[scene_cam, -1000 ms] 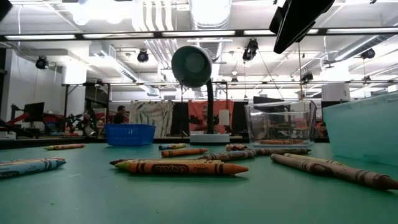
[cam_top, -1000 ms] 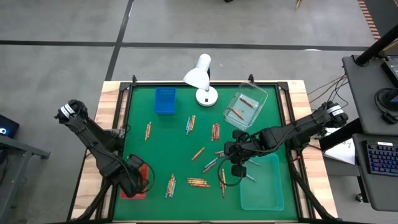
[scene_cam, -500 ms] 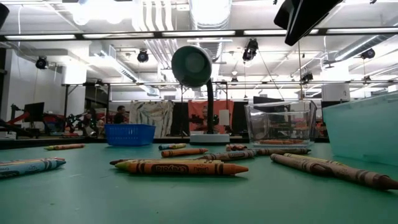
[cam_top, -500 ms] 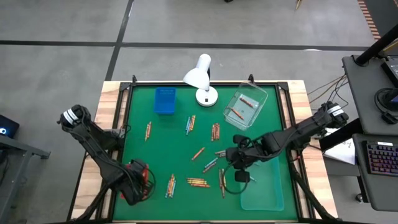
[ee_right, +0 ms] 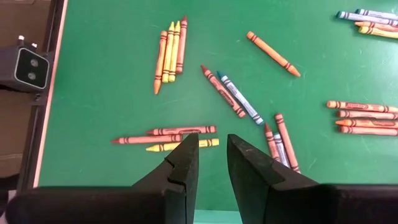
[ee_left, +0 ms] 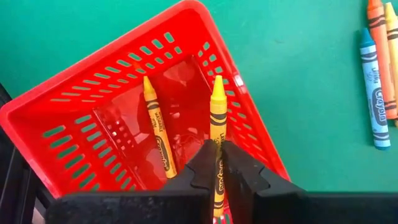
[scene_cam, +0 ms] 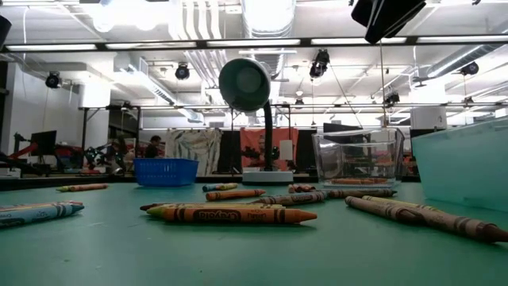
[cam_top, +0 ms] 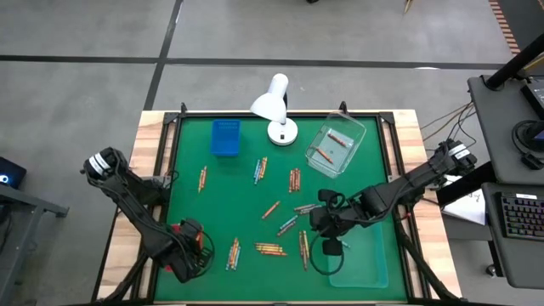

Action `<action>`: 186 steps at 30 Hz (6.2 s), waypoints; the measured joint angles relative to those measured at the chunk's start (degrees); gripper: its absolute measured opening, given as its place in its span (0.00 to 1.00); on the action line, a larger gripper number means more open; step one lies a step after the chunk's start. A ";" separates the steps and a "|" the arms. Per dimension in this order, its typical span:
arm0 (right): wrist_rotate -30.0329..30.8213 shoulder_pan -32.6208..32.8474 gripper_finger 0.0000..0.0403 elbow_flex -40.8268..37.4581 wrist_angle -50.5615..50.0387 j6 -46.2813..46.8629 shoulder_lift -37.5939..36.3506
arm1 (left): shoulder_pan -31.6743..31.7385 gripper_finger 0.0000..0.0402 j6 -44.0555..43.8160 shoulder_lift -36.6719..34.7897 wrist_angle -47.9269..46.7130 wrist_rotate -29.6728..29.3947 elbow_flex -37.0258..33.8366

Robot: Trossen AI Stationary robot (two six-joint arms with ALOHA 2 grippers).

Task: Sort crayons
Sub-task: Put the yellow crayon into the red bin, then put the brown crayon into the blue bin

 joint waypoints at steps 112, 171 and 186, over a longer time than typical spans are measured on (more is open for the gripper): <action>-11.07 -19.90 0.14 -0.22 -4.90 -10.63 17.65 | 37.46 0.19 111.06 -27.07 69.02 -25.88 -22.73; -6.26 -20.67 0.03 -0.65 5.50 -18.52 15.13 | 37.09 0.19 115.30 -26.32 77.32 -11.67 -26.41; -11.73 -20.27 0.03 -15.67 72.27 -23.50 13.46 | 36.96 0.22 117.13 -26.38 102.57 -9.29 -36.07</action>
